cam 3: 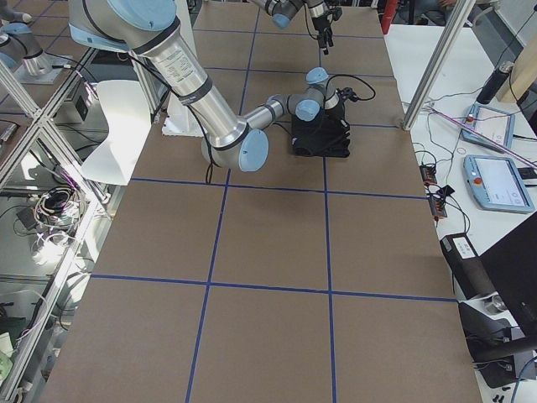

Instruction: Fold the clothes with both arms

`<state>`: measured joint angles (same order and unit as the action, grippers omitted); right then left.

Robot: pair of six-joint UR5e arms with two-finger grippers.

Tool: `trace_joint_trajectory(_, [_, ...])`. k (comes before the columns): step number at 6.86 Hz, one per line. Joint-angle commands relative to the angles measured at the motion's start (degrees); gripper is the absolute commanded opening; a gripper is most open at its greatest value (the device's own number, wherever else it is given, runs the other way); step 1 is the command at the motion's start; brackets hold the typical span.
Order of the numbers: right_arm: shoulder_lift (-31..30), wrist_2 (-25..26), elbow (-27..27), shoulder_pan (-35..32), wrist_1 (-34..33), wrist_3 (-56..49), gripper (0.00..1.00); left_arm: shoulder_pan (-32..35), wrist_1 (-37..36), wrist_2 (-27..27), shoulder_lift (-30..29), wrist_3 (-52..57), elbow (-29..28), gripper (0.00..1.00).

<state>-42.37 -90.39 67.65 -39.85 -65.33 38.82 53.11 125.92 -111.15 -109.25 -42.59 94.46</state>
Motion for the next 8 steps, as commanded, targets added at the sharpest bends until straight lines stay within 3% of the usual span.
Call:
trace_joint_trajectory(1, [-0.3,-14.4,5.2,-8.4,-12.2,0.7,1.00,0.6,-4.2,-0.6,-0.3,0.9,1.2,1.00])
trace_joint_trajectory(3, [-9.5,-24.4,21.0,-14.4,-22.7,-0.8,1.00,5.1,-16.7,-0.5,-0.2,14.3,5.9,1.00])
trace_joint_trajectory(4, [-13.6,-26.8,29.0,-16.8,-28.4,-3.1,1.00,9.4,-21.4,-1.1,0.0,21.7,6.8,1.00])
trace_joint_trajectory(5, [-18.4,-30.7,35.5,-19.3,-34.3,-5.2,1.00,14.6,-25.6,-6.2,1.0,25.1,6.6,1.00])
trace_joint_trajectory(6, [-23.7,-33.6,40.1,-22.1,-37.5,-9.5,1.00,18.7,-26.8,-7.1,3.9,30.9,6.7,1.00])
trace_joint_trajectory(8, [-37.5,-34.1,45.3,-29.0,-37.4,-25.6,1.00,30.1,-27.1,-7.5,7.6,48.4,-0.1,1.00])
